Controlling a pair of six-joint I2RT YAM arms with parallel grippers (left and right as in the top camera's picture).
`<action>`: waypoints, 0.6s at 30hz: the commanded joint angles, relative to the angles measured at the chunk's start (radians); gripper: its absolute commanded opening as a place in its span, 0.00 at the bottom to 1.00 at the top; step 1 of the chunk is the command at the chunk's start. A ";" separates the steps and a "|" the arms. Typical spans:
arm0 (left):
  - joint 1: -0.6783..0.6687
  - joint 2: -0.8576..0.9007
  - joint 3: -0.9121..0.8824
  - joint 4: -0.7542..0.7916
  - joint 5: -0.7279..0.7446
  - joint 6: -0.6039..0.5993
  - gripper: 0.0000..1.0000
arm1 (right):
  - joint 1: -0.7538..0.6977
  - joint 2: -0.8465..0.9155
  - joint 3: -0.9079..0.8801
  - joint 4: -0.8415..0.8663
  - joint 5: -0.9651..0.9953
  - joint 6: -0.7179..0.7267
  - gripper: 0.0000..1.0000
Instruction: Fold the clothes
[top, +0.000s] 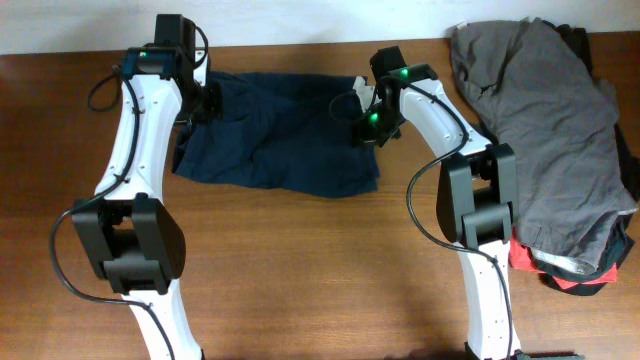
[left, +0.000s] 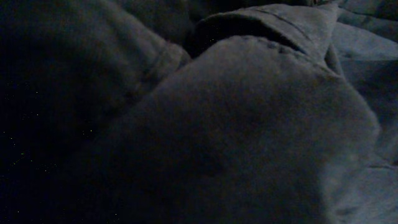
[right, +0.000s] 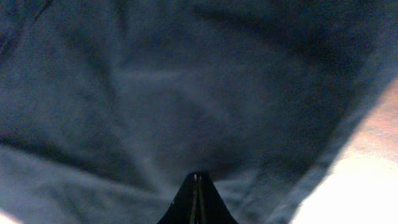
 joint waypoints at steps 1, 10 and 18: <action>-0.002 -0.019 -0.006 0.006 -0.019 -0.013 0.01 | -0.014 -0.029 0.018 0.032 0.114 0.012 0.04; -0.002 -0.019 -0.006 0.005 -0.021 -0.013 0.01 | -0.024 0.018 0.005 0.066 0.151 0.011 0.04; -0.005 -0.020 -0.003 -0.014 -0.021 -0.013 0.01 | -0.026 0.093 0.000 0.058 0.127 0.012 0.04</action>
